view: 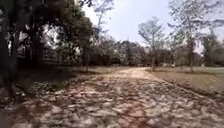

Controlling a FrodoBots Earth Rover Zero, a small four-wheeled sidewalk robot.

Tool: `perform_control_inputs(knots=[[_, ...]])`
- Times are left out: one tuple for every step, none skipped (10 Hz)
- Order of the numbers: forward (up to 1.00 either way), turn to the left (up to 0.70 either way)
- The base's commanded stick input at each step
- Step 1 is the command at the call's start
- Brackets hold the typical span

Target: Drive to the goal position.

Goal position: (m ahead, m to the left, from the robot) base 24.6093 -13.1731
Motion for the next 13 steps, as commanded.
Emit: perform_control_inputs(knots=[[0.70, 0.00], [0.70, 0.00], [0.70, 0.00], [0.70, 0.00], [0.70, 0.00], [0.70, -0.11], [0.70, -0.25], [0.70, -0.23], [0.70, -0.08], [0.70, 0.00], [0.70, 0.00], [0.70, 0.00], [0.70, 0.00]])
